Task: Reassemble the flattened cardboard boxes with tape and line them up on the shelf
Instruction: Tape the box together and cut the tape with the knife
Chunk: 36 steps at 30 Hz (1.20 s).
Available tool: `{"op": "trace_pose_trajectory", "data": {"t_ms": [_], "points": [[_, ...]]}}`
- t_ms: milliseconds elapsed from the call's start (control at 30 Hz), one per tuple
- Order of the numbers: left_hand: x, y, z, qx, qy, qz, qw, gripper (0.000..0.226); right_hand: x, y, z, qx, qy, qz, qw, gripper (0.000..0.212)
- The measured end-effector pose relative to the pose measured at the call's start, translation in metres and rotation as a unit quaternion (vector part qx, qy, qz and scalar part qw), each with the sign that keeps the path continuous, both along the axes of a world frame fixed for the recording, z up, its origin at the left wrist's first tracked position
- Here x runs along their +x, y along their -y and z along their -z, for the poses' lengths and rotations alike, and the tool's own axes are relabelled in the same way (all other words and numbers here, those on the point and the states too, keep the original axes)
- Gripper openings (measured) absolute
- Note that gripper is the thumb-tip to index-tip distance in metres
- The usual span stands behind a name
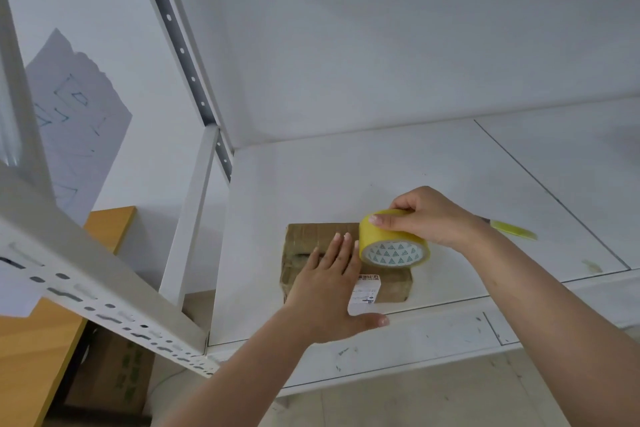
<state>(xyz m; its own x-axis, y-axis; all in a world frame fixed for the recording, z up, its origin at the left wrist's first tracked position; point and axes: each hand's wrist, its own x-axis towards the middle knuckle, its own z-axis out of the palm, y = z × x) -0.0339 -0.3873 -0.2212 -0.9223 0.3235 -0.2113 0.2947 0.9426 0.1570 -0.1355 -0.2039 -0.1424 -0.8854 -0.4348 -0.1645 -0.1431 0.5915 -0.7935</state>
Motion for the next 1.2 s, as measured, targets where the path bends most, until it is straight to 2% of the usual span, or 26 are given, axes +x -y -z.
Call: {"op": "trace_pose_trajectory", "data": {"t_ms": [33,133,300,433,567,667,833,967,1067,1200], "points": [[0.000,-0.001,0.002,-0.006,-0.001,0.000,1.000,0.114,0.000,-0.001,0.001,-0.011,0.011,-0.001,1.000,0.071],[-0.004,0.005,0.001,-0.005,-0.003,0.008,1.000,0.108,0.000,-0.007,0.005,-0.036,0.042,-0.026,0.998,0.039],[-0.013,0.023,-0.008,-0.013,-0.011,0.031,0.999,0.100,-0.002,-0.011,0.010,-0.057,0.057,-0.026,0.996,0.032],[-0.015,-0.002,-0.003,0.016,-0.025,0.004,1.000,0.108,-0.003,-0.012,0.010,-0.074,0.049,-0.002,0.996,0.036],[-0.015,-0.008,0.008,-0.029,-0.072,-0.013,0.997,0.078,-0.005,-0.014,0.014,-0.080,0.031,0.000,0.996,0.046],[-0.017,-0.004,0.011,-0.051,-0.070,-0.006,0.996,0.070,-0.012,-0.019,0.007,-0.036,-0.011,-0.024,0.999,0.049],[-0.018,-0.002,0.012,-0.062,-0.065,-0.004,0.996,0.070,-0.025,-0.046,0.002,0.098,-0.065,0.020,0.993,0.060],[-0.019,-0.003,0.008,-0.061,-0.051,-0.005,0.997,0.071,-0.022,-0.061,0.019,0.197,-0.056,0.053,0.977,0.058],[-0.018,-0.005,0.003,-0.063,-0.034,-0.009,0.997,0.076,-0.021,-0.063,0.028,0.197,-0.055,0.052,0.977,0.058],[-0.018,-0.024,-0.005,-0.053,-0.041,-0.026,0.997,0.098,-0.023,-0.070,0.032,0.169,-0.045,0.059,0.983,0.056]]}}
